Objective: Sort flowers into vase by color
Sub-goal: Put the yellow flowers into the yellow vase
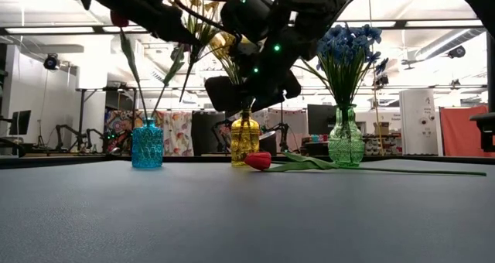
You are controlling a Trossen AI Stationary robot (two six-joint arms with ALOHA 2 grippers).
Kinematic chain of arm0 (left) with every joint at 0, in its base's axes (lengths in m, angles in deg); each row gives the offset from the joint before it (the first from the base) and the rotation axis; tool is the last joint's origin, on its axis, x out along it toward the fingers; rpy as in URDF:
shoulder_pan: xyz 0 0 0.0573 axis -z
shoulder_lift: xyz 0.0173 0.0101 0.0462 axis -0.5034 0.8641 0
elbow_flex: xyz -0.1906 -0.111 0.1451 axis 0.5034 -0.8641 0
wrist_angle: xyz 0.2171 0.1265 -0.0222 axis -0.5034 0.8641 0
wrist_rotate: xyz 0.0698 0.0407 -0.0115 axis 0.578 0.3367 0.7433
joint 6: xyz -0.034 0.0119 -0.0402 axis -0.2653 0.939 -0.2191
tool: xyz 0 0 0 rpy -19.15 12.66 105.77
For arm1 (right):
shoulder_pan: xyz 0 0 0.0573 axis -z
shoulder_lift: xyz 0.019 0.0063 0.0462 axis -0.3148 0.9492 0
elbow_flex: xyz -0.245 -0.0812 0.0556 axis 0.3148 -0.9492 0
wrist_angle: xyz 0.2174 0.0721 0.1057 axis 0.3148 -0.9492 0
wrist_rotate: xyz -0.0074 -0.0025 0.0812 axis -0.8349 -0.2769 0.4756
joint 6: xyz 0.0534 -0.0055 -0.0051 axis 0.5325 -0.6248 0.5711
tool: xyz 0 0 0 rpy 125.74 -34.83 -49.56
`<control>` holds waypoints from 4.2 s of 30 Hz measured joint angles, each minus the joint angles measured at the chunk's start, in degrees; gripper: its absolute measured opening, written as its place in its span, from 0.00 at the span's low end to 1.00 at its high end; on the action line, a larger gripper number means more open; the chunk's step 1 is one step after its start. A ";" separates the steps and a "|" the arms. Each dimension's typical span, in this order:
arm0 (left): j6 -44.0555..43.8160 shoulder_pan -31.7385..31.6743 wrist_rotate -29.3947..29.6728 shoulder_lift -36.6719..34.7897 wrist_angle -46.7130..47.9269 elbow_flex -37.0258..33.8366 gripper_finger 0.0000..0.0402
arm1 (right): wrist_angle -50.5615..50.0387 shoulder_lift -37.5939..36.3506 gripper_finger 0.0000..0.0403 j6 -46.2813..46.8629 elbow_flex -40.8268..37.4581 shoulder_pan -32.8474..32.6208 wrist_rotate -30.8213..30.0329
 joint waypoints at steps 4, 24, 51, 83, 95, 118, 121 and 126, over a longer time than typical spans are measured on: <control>0.21 1.09 0.00 -0.74 -0.02 0.00 0.00 | -2.91 -0.91 0.72 0.00 0.00 -1.94 0.51; -0.34 4.47 -21.04 -5.35 -3.28 5.48 0.00 | -9.40 -4.76 0.65 5.47 -6.63 -8.41 4.37; -4.20 -0.65 -31.01 11.56 -17.65 3.63 0.00 | 58.38 -2.26 0.64 -10.61 -31.98 -3.28 5.31; -1.12 -4.84 -31.06 11.96 -14.56 3.63 0.00 | 44.39 -1.01 0.89 -3.55 -24.00 4.84 3.39; -1.47 -4.84 -31.08 12.02 -14.56 3.65 0.00 | 67.18 12.53 0.89 -13.25 -22.68 4.44 0.75; -2.19 -4.86 -31.10 12.04 -14.16 3.65 0.00 | 67.15 20.20 0.89 -14.84 -11.79 7.22 -2.64; -2.21 -4.85 -31.12 12.04 -14.19 3.65 0.00 | 65.45 20.20 0.89 -12.14 -11.87 7.87 -2.24; -2.22 -4.85 -31.12 12.04 -14.19 3.65 0.00 | 64.91 20.20 0.89 -10.50 -11.89 8.84 1.19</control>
